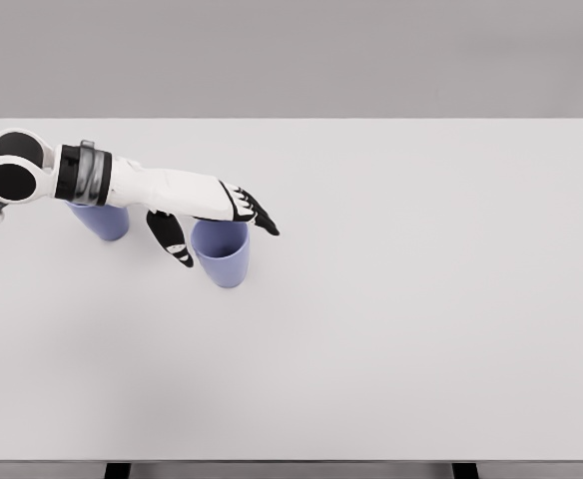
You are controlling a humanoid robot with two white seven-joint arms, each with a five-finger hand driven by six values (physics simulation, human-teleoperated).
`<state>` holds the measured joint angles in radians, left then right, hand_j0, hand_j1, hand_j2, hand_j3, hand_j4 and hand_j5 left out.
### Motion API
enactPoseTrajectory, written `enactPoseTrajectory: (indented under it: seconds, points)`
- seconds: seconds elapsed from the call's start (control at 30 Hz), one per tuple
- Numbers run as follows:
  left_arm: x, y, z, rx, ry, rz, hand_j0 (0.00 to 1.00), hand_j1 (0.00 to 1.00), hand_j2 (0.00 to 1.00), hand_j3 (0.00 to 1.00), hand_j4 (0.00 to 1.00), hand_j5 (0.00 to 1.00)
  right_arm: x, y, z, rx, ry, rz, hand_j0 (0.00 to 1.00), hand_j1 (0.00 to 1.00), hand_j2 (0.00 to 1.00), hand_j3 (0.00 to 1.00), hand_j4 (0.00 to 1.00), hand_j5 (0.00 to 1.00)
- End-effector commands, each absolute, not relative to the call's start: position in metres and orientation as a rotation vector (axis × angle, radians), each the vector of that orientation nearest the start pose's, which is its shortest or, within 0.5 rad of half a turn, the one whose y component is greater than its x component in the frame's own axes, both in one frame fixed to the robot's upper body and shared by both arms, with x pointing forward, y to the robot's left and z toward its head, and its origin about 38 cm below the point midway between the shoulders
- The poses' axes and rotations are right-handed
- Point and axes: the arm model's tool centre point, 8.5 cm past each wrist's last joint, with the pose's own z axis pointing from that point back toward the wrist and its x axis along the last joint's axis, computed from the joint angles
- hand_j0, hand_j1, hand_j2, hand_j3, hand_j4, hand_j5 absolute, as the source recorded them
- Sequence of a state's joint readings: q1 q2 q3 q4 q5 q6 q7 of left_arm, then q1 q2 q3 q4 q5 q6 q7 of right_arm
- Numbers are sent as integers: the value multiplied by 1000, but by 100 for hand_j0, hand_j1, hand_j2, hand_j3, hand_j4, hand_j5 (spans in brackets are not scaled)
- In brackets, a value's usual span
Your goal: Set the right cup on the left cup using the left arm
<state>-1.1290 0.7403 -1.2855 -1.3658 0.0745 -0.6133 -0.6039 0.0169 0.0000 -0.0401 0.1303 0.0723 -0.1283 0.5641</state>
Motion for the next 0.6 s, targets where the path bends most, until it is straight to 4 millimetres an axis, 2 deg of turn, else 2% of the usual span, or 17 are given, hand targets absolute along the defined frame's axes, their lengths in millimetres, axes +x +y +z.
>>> enactPoseTrajectory:
  seconds: [0.0,0.1,0.13,0.17,0.23,0.3,0.57]
  points:
    - [448,202,230,178,1906,3093,100,100,100,100,100,100,-44,-223,-247,487,30,25,100,100,100,100,100,100]
    - [447,202,227,192,1903,3097,100,100,100,100,100,100,-44,-223,-247,487,28,26,100,100,100,100,100,100]
    - [447,202,227,190,1901,3098,96,96,96,96,96,96,-44,-223,-247,487,28,26,100,100,100,100,100,100]
    - [447,202,227,191,1905,3096,83,83,83,83,83,83,-44,-223,-247,487,28,26,100,100,100,100,100,100]
    - [447,202,227,191,1905,3096,72,72,72,72,72,72,-44,-223,-247,487,28,26,100,100,100,100,100,100]
    - [445,202,222,205,1903,3103,69,69,69,69,69,69,-44,-223,-247,487,28,26,100,100,100,100,100,100]
    - [446,205,226,190,1933,3086,67,67,67,67,67,67,-44,-223,-247,487,28,26,100,100,100,100,100,100]
